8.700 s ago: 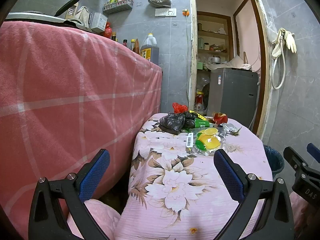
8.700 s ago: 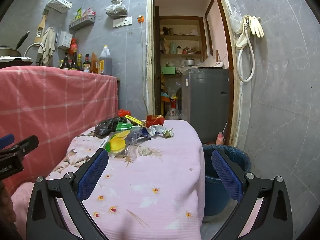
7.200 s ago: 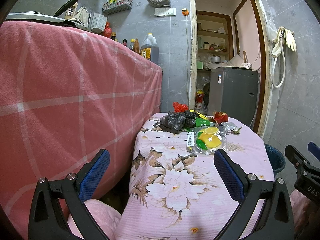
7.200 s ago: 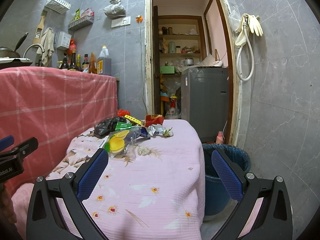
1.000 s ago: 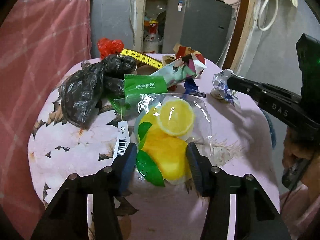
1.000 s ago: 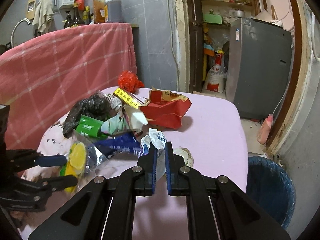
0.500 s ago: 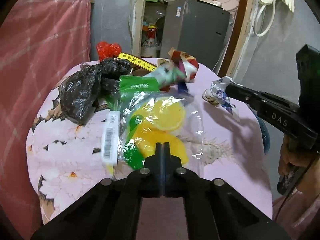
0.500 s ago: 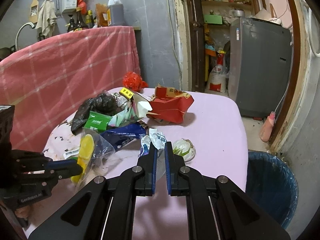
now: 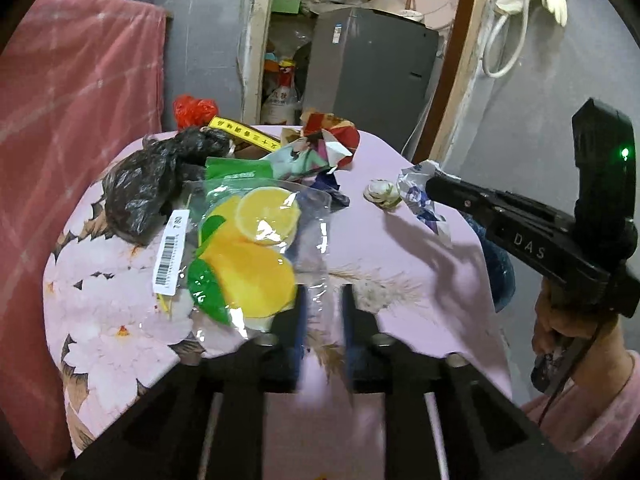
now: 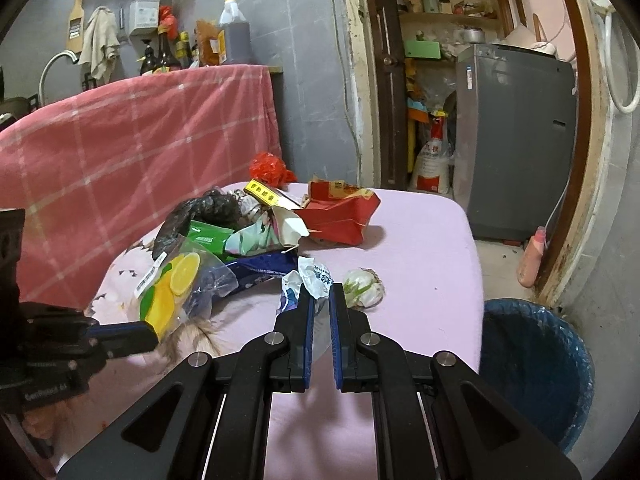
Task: Collect trash
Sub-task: 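Close the left gripper on the lemon bag while the right gripper grasps the foil, then carry both items over the blue bin and open both grippers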
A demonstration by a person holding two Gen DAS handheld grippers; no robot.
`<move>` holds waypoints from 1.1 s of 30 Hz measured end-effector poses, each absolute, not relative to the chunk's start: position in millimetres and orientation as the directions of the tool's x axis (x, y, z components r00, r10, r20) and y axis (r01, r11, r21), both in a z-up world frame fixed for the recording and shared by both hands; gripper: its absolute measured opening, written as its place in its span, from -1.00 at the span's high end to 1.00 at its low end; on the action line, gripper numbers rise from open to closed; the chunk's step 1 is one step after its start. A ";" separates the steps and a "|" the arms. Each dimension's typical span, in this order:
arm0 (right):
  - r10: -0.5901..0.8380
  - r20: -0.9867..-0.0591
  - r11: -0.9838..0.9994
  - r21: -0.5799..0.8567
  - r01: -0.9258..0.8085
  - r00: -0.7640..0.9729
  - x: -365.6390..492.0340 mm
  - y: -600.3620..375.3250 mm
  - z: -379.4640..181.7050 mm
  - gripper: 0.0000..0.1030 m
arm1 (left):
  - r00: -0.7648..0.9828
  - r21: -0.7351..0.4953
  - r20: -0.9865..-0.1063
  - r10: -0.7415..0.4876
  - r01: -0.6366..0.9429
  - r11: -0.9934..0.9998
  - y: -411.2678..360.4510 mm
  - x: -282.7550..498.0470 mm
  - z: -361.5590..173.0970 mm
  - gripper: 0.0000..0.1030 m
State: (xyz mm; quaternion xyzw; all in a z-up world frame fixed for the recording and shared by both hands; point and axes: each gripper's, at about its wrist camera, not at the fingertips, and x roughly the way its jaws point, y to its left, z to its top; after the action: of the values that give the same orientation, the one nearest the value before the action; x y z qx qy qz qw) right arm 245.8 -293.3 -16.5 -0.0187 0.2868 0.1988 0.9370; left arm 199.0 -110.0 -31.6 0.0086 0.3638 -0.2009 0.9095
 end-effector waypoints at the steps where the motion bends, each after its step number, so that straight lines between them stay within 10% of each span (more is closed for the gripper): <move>1: 0.360 -0.544 0.921 0.080 -0.380 0.758 245.2 -295.1 -16.4 0.89 | 0.665 -0.110 -0.664 -0.342 0.366 0.924 -112.9 198.3 -32.3 0.39; 7: 0.351 -0.542 0.927 0.086 -0.365 0.764 242.0 -305.3 -16.1 0.89 | 0.701 0.058 -0.687 -0.193 0.317 0.947 -132.6 206.8 -40.4 0.33; 12: 0.347 -0.538 0.929 0.086 -0.360 0.768 238.1 -312.9 -16.9 0.89 | 0.710 0.114 -0.693 -0.121 0.274 0.955 -139.4 208.7 -44.9 0.75; 33: 0.251 -0.405 0.968 0.089 -0.235 0.879 213.6 -363.5 1.7 0.89 | 0.813 -0.163 -0.388 -0.433 0.402 0.901 -157.0 171.3 32.8 0.93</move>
State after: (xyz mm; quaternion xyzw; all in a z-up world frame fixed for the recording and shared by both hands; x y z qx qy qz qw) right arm 213.6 -363.5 1.7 0.0188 0.2115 0.1255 0.9691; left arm 171.3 -157.0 32.8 -0.0366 0.2125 -0.2193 0.9515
